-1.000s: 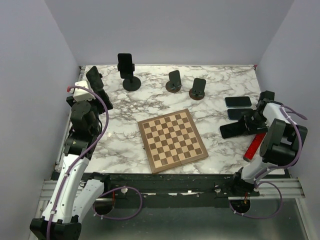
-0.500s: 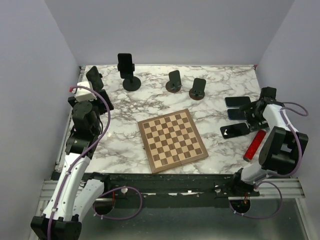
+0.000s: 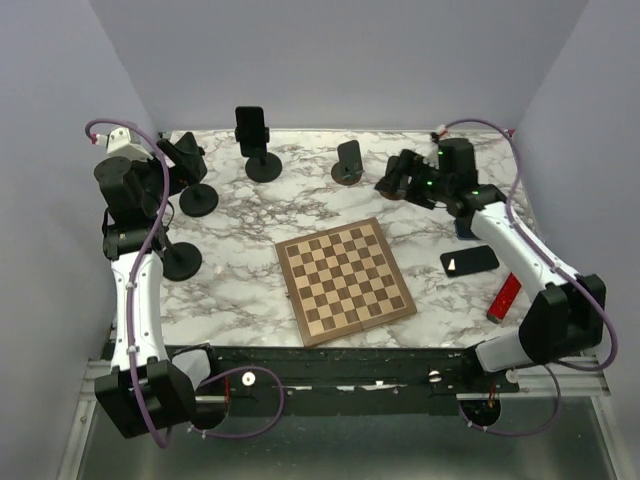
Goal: Remove the phone from the phone stand
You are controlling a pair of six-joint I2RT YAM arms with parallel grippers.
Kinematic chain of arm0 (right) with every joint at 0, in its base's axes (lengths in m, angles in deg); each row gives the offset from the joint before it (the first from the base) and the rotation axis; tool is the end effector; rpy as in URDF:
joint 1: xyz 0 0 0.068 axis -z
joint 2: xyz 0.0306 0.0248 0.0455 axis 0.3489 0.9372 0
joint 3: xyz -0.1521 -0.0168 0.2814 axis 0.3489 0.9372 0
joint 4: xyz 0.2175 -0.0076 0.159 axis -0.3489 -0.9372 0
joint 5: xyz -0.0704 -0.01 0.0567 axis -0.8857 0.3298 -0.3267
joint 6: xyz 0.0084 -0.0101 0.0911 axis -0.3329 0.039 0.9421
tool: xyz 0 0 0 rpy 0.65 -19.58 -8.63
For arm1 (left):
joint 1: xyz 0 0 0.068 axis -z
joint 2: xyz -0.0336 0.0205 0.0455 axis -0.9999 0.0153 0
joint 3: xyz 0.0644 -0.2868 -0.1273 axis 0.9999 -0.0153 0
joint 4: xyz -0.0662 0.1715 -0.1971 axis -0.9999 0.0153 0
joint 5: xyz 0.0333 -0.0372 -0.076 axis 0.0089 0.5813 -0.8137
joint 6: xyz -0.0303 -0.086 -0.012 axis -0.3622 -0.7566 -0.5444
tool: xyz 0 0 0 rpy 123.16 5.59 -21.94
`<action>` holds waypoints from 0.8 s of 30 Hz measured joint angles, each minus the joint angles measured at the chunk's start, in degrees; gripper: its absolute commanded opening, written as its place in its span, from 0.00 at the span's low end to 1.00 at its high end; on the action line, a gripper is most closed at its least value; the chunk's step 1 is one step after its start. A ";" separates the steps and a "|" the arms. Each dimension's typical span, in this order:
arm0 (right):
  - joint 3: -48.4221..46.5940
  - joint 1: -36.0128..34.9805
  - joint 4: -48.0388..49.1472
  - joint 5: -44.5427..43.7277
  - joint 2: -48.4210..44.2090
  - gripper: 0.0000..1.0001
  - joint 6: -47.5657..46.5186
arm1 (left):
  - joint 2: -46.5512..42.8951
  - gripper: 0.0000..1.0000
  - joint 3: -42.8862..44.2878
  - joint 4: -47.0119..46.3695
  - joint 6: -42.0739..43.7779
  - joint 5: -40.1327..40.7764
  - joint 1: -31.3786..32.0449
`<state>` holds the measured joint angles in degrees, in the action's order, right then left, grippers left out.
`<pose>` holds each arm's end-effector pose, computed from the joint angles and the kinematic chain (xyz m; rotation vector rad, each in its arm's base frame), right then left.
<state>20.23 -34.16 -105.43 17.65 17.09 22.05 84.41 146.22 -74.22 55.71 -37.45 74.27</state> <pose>0.3465 0.1040 0.3382 0.2412 2.2171 0.7086 0.2682 0.0464 0.4203 -0.4053 1.6804 -0.4088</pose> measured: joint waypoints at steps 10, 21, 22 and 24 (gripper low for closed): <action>-6.38 -17.73 5.60 8.98 10.82 1.00 -4.57 | 8.00 0.80 1.31 -5.18 6.34 -9.14 -4.22; -7.93 -18.29 9.46 13.40 11.93 1.00 -5.70 | 22.97 0.75 8.87 -3.43 17.40 -9.60 -5.03; -7.91 -18.32 9.68 13.44 11.93 1.00 -5.86 | 24.13 0.75 9.35 -3.39 18.23 -9.66 -5.03; -7.91 -18.40 9.92 13.60 11.93 1.00 -6.25 | 26.03 0.74 10.40 -2.86 19.41 -9.70 -5.03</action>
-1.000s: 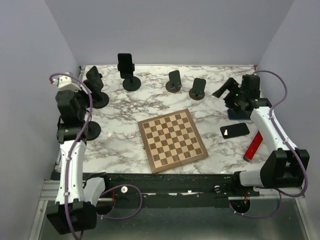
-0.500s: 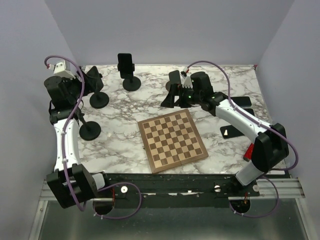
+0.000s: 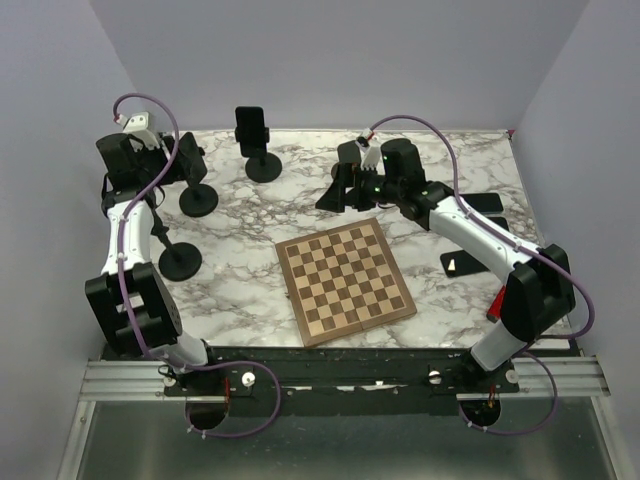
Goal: Remove the phone from the phone stand
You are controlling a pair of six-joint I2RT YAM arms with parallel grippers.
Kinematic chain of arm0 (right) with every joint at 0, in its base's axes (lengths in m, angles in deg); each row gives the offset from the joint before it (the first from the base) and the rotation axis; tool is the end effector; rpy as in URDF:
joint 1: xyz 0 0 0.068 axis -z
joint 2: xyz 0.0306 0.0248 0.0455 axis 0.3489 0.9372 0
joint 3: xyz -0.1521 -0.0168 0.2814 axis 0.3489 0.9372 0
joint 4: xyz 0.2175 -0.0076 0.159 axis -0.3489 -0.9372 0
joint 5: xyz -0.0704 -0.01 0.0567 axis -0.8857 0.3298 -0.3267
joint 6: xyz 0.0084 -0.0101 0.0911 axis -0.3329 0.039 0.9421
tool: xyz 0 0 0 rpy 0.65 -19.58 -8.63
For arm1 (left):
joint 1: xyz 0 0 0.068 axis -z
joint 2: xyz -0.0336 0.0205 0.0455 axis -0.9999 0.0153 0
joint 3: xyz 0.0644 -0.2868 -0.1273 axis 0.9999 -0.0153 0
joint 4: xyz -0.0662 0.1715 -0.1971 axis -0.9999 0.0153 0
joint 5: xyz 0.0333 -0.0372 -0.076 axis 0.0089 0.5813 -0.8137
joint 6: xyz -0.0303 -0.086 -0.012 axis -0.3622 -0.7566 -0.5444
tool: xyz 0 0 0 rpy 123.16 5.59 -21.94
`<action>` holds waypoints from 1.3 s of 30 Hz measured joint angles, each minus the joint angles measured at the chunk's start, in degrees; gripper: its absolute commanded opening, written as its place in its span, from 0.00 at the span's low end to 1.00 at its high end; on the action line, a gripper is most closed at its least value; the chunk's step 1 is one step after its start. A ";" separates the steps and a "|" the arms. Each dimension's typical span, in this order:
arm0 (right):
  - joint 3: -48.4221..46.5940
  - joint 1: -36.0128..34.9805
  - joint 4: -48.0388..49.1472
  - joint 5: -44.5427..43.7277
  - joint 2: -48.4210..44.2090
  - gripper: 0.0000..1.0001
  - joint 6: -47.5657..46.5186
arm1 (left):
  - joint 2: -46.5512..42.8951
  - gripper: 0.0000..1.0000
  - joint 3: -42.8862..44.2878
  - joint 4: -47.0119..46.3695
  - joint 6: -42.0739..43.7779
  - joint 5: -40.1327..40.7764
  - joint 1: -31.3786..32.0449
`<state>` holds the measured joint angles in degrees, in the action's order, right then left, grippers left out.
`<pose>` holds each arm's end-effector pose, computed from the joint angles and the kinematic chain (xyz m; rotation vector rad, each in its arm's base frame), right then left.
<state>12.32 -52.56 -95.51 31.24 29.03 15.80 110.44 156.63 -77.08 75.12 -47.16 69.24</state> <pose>0.3426 0.2590 0.3399 -0.4083 2.1522 1.0923 0.3874 0.1009 0.3589 -0.1492 1.9056 -0.3045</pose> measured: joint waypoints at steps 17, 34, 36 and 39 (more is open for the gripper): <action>0.52 -0.46 0.98 0.20 -0.02 1.00 -0.85 | 5.86 0.22 1.68 0.79 0.55 -7.56 0.00; -7.08 -9.27 3.30 -2.05 8.72 1.00 -0.09 | -4.76 0.13 -7.93 6.19 -6.36 -19.47 2.25; -9.40 -11.06 2.78 -3.82 10.10 1.00 -0.37 | -7.15 0.13 -10.25 6.32 -6.32 -20.79 3.54; -13.66 -14.21 1.14 -7.63 11.91 1.00 -1.22 | -9.90 0.14 -13.68 5.70 -6.29 -23.63 5.25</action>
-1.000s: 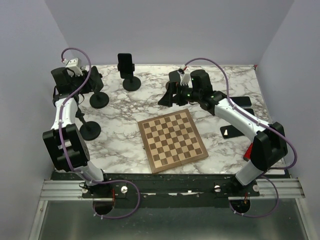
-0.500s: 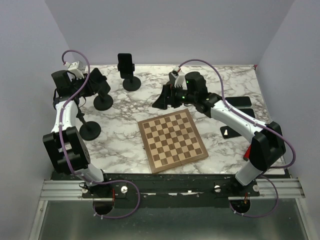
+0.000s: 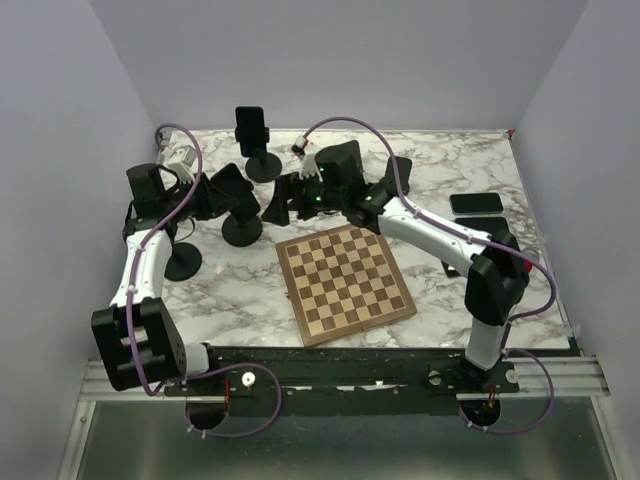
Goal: Remove the phone from the phone stand
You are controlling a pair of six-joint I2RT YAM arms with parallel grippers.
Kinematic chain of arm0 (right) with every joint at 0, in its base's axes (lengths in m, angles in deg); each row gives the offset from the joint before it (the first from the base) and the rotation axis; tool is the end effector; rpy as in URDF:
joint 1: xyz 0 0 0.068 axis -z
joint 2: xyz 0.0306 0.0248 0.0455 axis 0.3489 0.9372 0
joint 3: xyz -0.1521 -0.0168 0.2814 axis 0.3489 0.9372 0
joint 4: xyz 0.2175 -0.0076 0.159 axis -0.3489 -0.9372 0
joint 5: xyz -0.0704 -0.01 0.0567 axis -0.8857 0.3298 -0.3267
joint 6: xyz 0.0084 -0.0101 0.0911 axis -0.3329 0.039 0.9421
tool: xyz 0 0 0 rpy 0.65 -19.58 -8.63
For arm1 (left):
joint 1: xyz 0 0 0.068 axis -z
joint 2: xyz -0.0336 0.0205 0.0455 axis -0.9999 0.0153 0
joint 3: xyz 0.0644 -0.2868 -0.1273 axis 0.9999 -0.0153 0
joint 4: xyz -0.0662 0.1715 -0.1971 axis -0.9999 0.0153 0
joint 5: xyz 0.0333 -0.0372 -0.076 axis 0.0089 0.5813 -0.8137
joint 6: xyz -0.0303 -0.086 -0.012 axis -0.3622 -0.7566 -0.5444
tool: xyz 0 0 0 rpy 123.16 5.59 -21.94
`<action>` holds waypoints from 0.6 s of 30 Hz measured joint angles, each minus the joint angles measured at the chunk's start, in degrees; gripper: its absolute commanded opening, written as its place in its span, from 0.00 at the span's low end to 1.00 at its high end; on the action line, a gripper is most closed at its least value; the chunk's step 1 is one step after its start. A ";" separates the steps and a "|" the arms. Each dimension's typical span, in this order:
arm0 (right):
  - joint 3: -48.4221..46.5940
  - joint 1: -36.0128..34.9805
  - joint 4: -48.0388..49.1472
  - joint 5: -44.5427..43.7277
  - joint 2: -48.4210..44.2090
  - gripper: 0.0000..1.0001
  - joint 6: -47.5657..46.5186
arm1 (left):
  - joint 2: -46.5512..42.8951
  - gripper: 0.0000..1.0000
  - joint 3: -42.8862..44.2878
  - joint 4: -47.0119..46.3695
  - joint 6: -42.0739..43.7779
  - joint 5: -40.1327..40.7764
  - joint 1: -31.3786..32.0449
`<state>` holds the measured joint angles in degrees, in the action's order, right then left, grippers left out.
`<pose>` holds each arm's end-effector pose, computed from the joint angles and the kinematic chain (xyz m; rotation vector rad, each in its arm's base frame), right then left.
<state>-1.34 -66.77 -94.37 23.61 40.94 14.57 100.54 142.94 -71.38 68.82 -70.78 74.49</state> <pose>0.3253 0.3801 0.3425 -0.6135 2.0800 1.1021 0.3208 0.0182 0.3224 0.0262 2.0126 -0.9038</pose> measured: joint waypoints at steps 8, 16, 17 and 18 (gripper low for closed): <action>-11.87 -6.56 -4.04 -14.91 6.01 1.00 -2.36 | 0.17 0.56 -1.05 -1.05 2.38 -1.73 4.39; -13.49 -7.54 -5.49 -19.61 6.67 1.00 -3.50 | -3.76 0.99 -4.74 -1.33 -0.74 -1.31 5.01; -13.66 -7.41 -5.81 -19.61 6.67 1.00 -3.76 | -4.07 0.98 -4.90 -1.40 -1.53 -1.22 5.01; -13.99 -7.30 -6.23 -19.58 6.67 1.00 -3.93 | -4.44 0.98 -5.11 -1.46 -2.32 -1.16 5.01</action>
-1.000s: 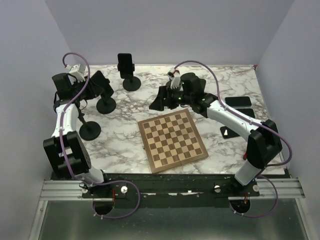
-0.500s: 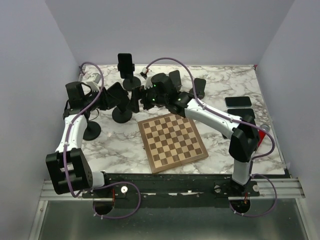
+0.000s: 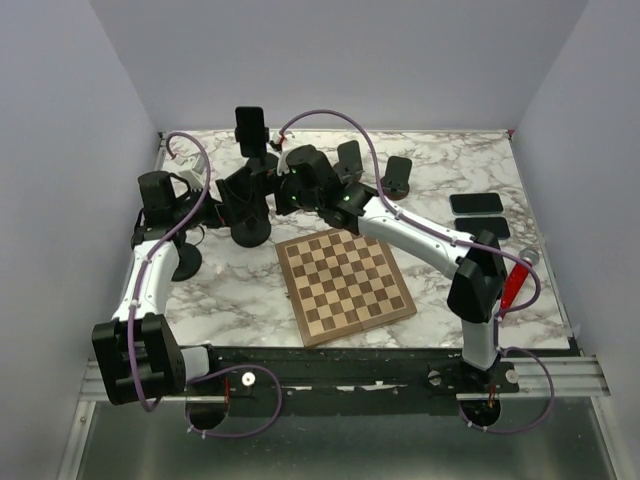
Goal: Remove the phone from the phone stand
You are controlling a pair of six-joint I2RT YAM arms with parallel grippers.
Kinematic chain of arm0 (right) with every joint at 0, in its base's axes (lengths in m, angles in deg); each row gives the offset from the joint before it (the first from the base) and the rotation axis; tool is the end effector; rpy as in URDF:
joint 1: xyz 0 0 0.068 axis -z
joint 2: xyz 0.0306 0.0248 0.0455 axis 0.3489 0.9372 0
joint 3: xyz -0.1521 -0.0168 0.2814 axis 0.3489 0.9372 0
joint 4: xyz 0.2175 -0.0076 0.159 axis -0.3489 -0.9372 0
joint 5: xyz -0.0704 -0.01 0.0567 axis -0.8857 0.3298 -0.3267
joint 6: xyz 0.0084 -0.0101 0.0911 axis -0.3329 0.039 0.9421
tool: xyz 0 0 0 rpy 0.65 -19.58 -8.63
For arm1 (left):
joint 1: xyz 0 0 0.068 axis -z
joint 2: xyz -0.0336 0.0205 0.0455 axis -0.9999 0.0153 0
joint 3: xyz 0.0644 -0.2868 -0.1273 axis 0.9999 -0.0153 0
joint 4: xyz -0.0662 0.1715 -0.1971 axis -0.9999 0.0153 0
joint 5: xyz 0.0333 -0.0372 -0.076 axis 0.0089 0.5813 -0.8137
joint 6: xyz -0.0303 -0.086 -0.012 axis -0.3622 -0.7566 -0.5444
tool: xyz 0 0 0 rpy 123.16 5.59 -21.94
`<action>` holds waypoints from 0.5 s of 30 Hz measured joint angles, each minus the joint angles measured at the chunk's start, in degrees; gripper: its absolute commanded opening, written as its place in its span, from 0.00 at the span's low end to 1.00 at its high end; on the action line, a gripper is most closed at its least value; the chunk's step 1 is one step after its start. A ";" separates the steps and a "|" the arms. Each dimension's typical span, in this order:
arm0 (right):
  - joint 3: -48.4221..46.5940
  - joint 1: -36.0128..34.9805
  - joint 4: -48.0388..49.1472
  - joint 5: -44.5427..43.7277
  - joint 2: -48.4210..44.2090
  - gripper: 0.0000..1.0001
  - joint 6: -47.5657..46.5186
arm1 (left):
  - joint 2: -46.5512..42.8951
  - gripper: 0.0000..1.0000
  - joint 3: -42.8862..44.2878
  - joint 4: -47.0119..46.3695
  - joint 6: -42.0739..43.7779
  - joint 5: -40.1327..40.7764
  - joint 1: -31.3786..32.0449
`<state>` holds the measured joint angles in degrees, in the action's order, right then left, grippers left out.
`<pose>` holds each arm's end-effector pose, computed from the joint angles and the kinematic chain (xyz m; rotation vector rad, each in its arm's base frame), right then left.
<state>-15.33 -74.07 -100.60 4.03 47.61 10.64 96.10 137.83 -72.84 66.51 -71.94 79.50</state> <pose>0.3198 0.4333 0.3651 -0.5667 2.0076 0.8240 0.2977 -0.0149 0.3150 0.0955 2.0183 -0.9991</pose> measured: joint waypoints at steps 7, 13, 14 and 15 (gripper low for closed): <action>-1.64 0.02 -0.37 1.27 0.02 1.00 -1.81 | -5.51 0.84 -4.79 -2.60 -3.17 0.33 -1.36; -3.30 0.04 0.09 3.45 0.15 1.00 -1.92 | -5.77 0.60 -3.87 -2.99 1.51 1.81 -1.40; -3.37 0.11 0.33 3.78 0.15 1.00 -1.90 | -5.77 0.57 -3.87 -3.21 2.19 1.90 -1.40; -3.39 0.15 0.35 4.09 0.15 1.00 -1.90 | -5.77 0.56 -3.87 -3.34 2.99 1.97 -1.42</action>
<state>-18.72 -73.92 -100.25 8.12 47.76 8.74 90.33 133.96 -76.18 69.50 -69.97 78.07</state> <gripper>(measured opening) 0.998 0.621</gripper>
